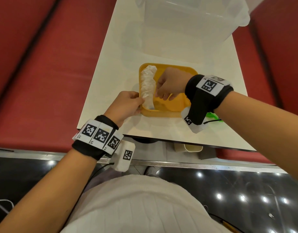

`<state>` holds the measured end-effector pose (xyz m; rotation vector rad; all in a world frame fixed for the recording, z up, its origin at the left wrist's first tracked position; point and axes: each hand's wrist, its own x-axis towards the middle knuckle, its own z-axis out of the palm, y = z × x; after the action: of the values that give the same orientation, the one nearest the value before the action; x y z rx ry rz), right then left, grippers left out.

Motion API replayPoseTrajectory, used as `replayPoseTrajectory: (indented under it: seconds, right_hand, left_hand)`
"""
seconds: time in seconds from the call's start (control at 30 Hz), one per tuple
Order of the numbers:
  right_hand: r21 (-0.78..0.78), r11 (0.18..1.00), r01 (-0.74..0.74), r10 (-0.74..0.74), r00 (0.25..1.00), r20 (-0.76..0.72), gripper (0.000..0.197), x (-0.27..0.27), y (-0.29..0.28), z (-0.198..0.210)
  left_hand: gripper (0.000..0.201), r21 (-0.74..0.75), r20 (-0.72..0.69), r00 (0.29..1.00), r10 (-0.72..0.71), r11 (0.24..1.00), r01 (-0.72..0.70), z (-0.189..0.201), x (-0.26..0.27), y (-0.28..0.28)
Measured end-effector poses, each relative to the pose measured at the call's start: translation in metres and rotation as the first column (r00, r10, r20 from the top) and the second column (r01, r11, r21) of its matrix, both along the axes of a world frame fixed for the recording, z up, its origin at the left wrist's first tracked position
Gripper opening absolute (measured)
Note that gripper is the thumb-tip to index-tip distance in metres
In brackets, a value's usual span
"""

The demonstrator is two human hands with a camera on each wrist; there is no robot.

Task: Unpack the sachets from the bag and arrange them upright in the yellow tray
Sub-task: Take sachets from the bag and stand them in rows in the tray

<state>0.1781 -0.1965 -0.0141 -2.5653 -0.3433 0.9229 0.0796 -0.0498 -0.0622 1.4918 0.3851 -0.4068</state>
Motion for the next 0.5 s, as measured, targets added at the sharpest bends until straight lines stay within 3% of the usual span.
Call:
replayPoseTrajectory:
  seconds: [0.1, 0.23, 0.37, 0.5]
  right_hand:
    - [-0.151, 0.983, -0.101, 0.118, 0.987, 0.112, 0.034, -0.003, 0.013, 0.001]
    - [-0.438, 0.859, -0.267, 0.408, 0.872, 0.269, 0.049, -0.009, 0.032, 0.006]
    - [-0.550, 0.778, -0.303, 0.512, 0.812, 0.278, 0.034, -0.007, 0.040, 0.002]
    - [-0.484, 0.826, -0.291, 0.452, 0.854, 0.258, 0.021, -0.003, 0.036, 0.001]
  left_hand:
    - [0.016, 0.004, -0.010, 1.000, 0.006, 1.000, -0.006, 0.002, 0.000, 0.000]
    - [0.009, -0.013, -0.019, 1.000, 0.003, 1.000, -0.004, 0.004, 0.000, -0.002]
    - [0.014, 0.005, -0.018, 1.000, -0.001, 1.000, 0.001, 0.003, 0.002, -0.002]
    - [0.016, 0.017, -0.016, 1.000, -0.006, 1.000, 0.007, 0.002, 0.002, -0.001]
